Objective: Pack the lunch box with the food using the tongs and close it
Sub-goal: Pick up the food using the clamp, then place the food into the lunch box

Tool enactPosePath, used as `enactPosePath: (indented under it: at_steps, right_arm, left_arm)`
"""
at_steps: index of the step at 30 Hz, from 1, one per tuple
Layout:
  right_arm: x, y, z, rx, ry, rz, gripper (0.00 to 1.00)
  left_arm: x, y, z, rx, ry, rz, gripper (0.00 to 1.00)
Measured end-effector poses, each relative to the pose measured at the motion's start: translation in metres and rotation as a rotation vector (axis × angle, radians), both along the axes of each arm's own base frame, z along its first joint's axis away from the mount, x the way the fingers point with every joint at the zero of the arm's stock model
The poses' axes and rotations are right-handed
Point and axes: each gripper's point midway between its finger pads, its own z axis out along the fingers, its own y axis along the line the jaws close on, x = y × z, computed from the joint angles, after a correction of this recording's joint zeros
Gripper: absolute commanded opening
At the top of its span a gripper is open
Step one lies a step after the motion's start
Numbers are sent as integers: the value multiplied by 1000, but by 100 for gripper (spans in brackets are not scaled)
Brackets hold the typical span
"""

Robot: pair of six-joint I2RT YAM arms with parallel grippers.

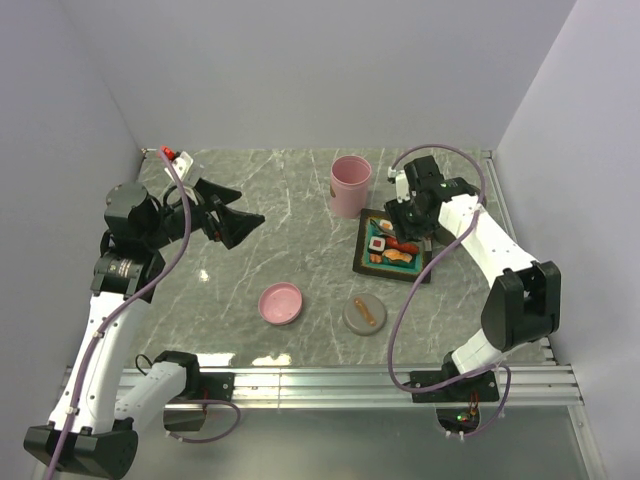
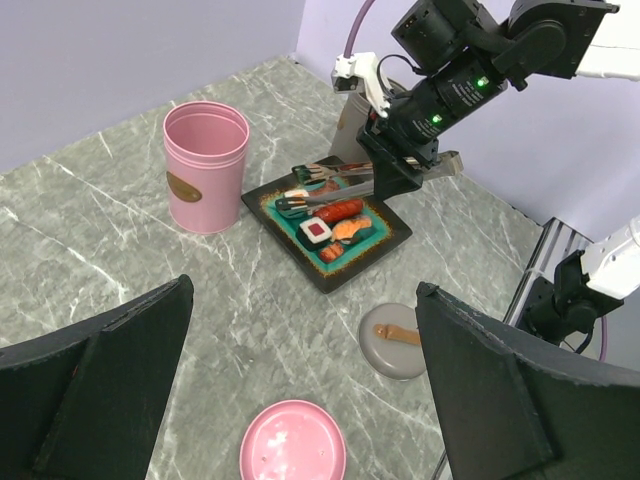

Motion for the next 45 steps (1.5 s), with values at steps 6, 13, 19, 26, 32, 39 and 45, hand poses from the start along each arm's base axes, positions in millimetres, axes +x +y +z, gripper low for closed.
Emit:
enactPosePath:
  at_steps: [6,13,19,26,32,39,45]
  right_arm:
    - [-1,-1,-4,-9,10,-2,58]
    - [-1,0,-14,-10,42,1,55]
    - [-2,2,-14,-3,51,5,51]
    - [-3,3,-3,9,37,8,48]
    - [-6,3,22,26,-9,11,46]
    - [-4,10,45,68,-46,27,46]
    - [3,16,90,113,-124,47,46]
  left_arm:
    - [-2,0,-3,0,0,-2,99]
    - [-2,0,-3,0,-1,0,99]
    - [-2,0,-3,0,0,0,99]
    - [-1,0,-4,0,3,0,99]
    - [0,0,-5,1,9,0,99]
    - [0,0,-6,2,16,0,99]
    - [-2,-1,-12,6,41,-16,99]
